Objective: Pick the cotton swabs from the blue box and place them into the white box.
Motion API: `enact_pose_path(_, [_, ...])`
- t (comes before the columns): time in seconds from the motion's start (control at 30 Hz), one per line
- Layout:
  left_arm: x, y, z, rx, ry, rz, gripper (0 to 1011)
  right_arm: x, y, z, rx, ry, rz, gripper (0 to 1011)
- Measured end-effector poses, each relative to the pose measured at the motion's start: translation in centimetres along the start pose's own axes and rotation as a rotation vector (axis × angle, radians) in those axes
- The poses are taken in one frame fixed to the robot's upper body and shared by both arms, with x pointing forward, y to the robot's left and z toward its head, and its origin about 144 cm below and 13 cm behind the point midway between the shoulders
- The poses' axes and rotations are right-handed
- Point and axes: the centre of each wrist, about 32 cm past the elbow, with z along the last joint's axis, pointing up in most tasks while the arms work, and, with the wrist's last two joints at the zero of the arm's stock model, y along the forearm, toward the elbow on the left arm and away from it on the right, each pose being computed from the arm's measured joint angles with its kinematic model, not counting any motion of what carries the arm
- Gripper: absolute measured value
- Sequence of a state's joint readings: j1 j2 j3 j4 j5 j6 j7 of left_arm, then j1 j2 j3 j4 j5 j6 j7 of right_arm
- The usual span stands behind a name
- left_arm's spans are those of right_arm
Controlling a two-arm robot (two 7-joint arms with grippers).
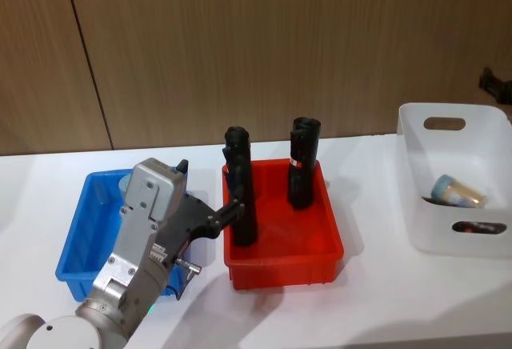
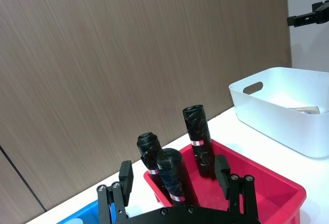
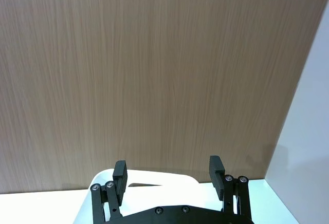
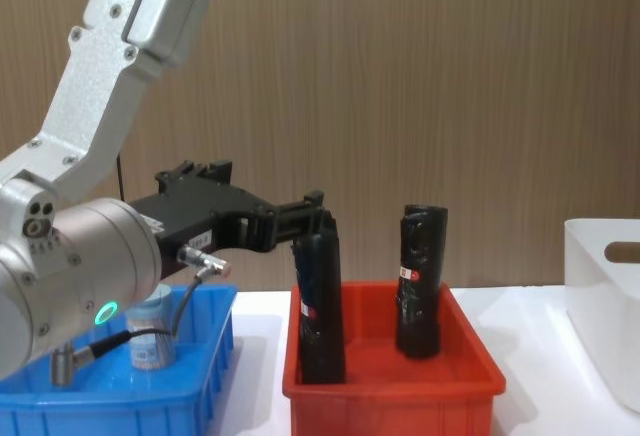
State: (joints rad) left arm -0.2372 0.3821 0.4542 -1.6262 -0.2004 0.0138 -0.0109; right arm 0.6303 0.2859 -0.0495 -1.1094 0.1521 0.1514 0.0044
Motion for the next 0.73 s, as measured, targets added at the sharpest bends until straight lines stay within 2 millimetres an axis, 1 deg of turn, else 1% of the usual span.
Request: enact_pose_path(0.73, [0.0, 0.0, 0.0, 0.0, 0.0, 0.0, 1004, 0.08, -0.16, 0.0, 0.005, -0.002, -0.001, 1001])
